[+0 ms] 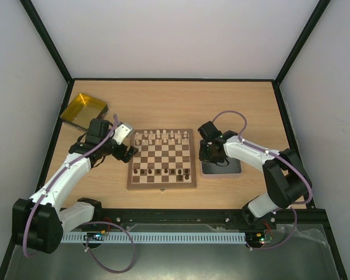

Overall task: Set up the chess pieces on the board
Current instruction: Pick up the chess piece from the storage box.

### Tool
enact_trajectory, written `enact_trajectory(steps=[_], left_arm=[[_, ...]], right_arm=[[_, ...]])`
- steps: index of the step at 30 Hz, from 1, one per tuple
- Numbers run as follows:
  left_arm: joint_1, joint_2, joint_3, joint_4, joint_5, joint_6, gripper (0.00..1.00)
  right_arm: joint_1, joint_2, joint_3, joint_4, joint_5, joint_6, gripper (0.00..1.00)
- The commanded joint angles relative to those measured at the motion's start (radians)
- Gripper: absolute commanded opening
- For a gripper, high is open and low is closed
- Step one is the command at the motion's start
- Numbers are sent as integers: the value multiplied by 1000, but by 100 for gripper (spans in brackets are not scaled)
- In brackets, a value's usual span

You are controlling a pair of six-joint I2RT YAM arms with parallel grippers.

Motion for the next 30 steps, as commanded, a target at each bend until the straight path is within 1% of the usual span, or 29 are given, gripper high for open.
enact_trajectory(steps=[1, 15, 23, 30], left_arm=[[-6, 4, -6, 4, -6, 3, 99], [-9, 4, -6, 8, -17, 1, 100], [-13, 4, -6, 6, -24, -1, 100], [-13, 7, -6, 7, -27, -1, 99]], right_arm=[[-3, -25, 5, -19, 25, -2, 8], [3, -186, 48, -141, 120, -11, 8], [2, -189, 43, -155, 127, -21, 8], [11, -193, 83, -176, 83, -6, 6]])
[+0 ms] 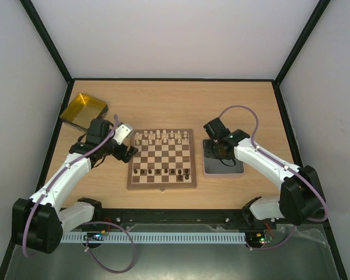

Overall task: Set up the chess pieces on the board
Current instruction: Pick up the chess piece from the storage box, then place the chess piece on the chessboard.

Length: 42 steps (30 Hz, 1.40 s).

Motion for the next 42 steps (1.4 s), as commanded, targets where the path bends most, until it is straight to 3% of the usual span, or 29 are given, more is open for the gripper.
enact_trajectory(steps=[1, 12, 19, 25, 42], left_arm=[[-5, 7, -6, 8, -5, 0, 100], [-5, 8, -8, 9, -7, 1, 100], [-5, 7, -8, 9, -8, 1, 100], [-6, 9, -6, 8, -9, 2, 100], [-7, 10, -8, 10, -10, 1, 100]], right_arm=[[22, -19, 55, -50, -13, 15, 6], [416, 79, 263, -125, 63, 184, 6], [567, 171, 290, -139, 72, 216, 6], [619, 217, 291, -137, 73, 217, 6], [623, 303, 297, -88, 99, 188, 10]])
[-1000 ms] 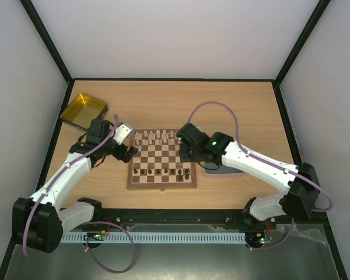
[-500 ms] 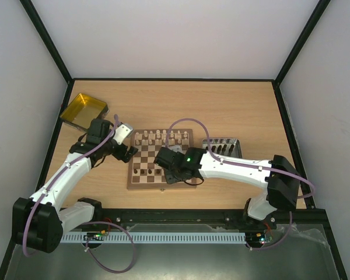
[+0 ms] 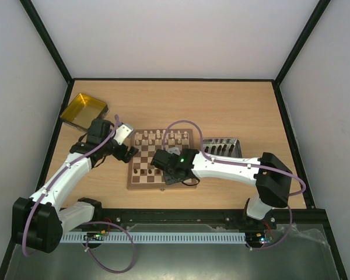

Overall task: Set up the chess pieces on the board
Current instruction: Place the chess piece on the chessboard.

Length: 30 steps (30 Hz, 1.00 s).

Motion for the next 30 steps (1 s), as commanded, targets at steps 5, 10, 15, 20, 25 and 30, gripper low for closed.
enact_trajectory(steps=[5, 10, 15, 20, 25, 30], left_arm=[[-3, 4, -9, 11, -4, 3, 100], [-2, 2, -9, 12, -5, 3, 100], [-3, 2, -10, 11, -4, 3, 100], [-2, 3, -9, 10, -5, 3, 100], [-3, 2, -9, 9, -2, 3, 100], [-2, 3, -8, 8, -1, 3, 100]], right_arm=[[6, 35, 25, 31, 32, -8, 12], [5, 40, 19, 40, 33, -7, 13], [5, 45, 16, 48, 34, -9, 14], [5, 53, 7, 54, 38, -11, 14], [0, 59, -8, 62, 35, -12, 14], [-6, 63, -17, 70, 27, -16, 15]])
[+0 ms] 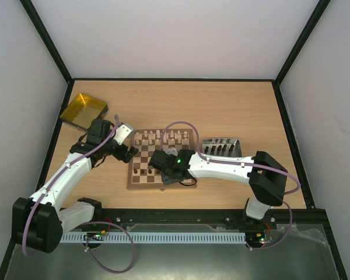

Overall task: Set up the chess pieces on the board
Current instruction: Place the chess piece on the chessboard.

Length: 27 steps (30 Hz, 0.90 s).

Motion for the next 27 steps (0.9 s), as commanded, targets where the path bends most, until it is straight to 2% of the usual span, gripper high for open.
enact_trajectory(steps=[1, 14, 27], left_arm=[[-3, 2, -9, 8, -1, 2, 100], [-3, 3, -7, 10, 0, 2, 100], [-4, 5, -7, 10, -1, 1, 100]], right_arm=[[-6, 14, -16, 17, 18, -5, 15], [-19, 7, -39, 37, -3, -3, 18], [-23, 6, -40, 36, -3, -3, 12]])
